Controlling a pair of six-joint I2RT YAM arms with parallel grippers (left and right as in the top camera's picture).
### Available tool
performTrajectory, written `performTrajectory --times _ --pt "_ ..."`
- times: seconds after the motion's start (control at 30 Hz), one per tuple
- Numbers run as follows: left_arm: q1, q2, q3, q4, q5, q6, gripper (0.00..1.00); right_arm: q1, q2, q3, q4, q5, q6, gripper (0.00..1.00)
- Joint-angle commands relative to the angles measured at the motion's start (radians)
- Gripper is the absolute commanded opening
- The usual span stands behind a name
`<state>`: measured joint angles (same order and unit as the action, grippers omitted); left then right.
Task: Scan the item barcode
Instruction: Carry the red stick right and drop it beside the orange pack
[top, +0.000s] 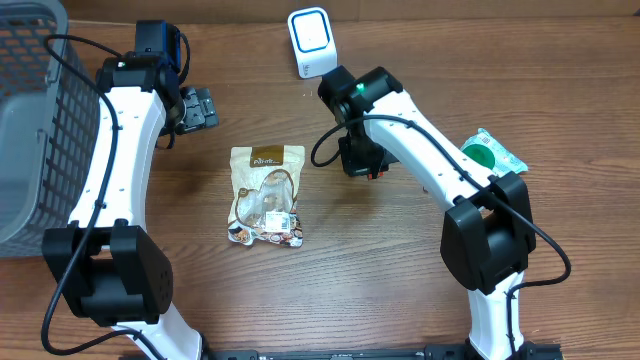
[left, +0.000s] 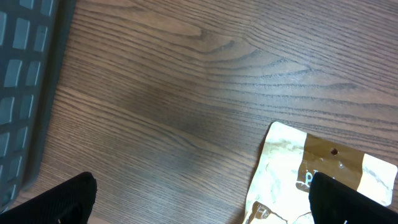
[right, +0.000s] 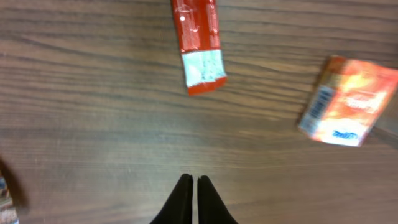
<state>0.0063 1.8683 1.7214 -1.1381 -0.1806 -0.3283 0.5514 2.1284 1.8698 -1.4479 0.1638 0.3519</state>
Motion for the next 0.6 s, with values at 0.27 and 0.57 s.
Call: performTrajectory --times 0.27,0.57 --pt "-0.007 -0.017 0.016 -0.002 -0.01 0.022 1.0 -0.018 0.004 -0.236 0.41 0.07 0.026 0.52" --pt "-0.007 -0.017 0.016 -0.002 -0.01 0.022 1.0 -0.092 0.01 -0.438 0.744 0.149 0.026 0.46"
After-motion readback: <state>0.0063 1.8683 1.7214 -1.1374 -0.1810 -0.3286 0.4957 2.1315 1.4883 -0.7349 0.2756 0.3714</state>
